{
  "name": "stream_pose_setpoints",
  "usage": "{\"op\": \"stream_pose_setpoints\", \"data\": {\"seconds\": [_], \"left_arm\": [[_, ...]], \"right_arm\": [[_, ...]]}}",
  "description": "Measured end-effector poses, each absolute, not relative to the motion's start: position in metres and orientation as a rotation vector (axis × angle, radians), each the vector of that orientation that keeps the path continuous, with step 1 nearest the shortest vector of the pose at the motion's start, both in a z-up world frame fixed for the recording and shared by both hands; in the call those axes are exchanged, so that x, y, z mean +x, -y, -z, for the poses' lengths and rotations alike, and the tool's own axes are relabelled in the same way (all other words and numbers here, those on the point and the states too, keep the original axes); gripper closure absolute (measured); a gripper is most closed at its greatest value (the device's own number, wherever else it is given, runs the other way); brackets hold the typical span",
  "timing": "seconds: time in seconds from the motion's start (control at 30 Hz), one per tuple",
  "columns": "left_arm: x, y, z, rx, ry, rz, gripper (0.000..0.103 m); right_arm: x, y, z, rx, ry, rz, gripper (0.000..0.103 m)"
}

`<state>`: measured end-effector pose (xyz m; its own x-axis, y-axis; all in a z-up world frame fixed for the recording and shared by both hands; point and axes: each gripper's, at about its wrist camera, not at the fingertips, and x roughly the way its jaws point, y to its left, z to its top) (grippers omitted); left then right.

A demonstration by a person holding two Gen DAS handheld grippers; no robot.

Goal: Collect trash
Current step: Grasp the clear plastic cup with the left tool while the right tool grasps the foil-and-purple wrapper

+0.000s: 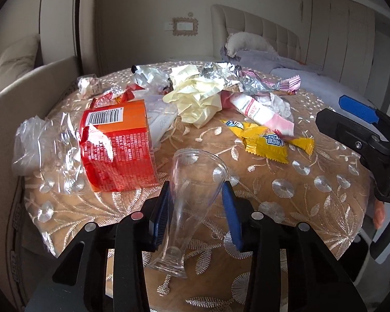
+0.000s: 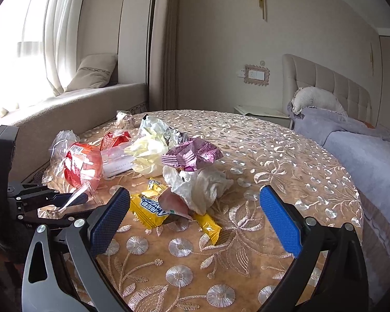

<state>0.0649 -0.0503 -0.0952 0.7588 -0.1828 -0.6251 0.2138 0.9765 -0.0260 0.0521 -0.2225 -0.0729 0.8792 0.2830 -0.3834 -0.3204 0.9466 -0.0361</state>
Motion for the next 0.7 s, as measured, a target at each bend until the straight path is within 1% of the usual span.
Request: {"op": "stream_pose_setpoints", "data": {"seconds": [0.33,0.43,0.47,0.5,0.53,0.57,0.6,0.63,0.67,0.7], "left_arm": [[0.047,0.056,0.063,0.052,-0.579,0.221,0.066],[0.048,0.056,0.058,0.043,-0.564,0.229,0.066],[0.048,0.056,0.057,0.041,-0.560,0.233,0.066],[0.048,0.057,0.057,0.041,-0.558,0.237,0.066],[0.048,0.058,0.056,0.041,-0.556,0.241,0.066],[0.048,0.058,0.056,0.042,-0.553,0.243,0.066],[0.047,0.059,0.056,0.042,-0.552,0.248,0.066],[0.047,0.059,0.056,0.042,-0.552,0.254,0.066],[0.046,0.059,0.056,0.043,-0.550,0.256,0.066],[0.045,0.060,0.057,0.045,-0.549,0.256,0.066]], "right_arm": [[0.096,0.202,0.060,-0.179,-0.415,-0.330,0.004],[0.117,0.189,0.063,-0.215,-0.511,-0.368,0.004],[0.123,0.185,0.066,-0.230,-0.547,-0.369,0.007],[0.128,0.183,0.068,-0.237,-0.572,-0.373,0.023],[0.132,0.183,0.069,-0.227,-0.588,-0.386,0.036],[0.135,0.185,0.069,-0.202,-0.602,-0.399,0.061],[0.138,0.189,0.070,-0.170,-0.626,-0.409,0.067],[0.140,0.193,0.071,-0.136,-0.650,-0.421,0.070],[0.142,0.197,0.072,-0.098,-0.665,-0.440,0.079],[0.140,0.202,0.072,-0.058,-0.661,-0.455,0.080]]}}
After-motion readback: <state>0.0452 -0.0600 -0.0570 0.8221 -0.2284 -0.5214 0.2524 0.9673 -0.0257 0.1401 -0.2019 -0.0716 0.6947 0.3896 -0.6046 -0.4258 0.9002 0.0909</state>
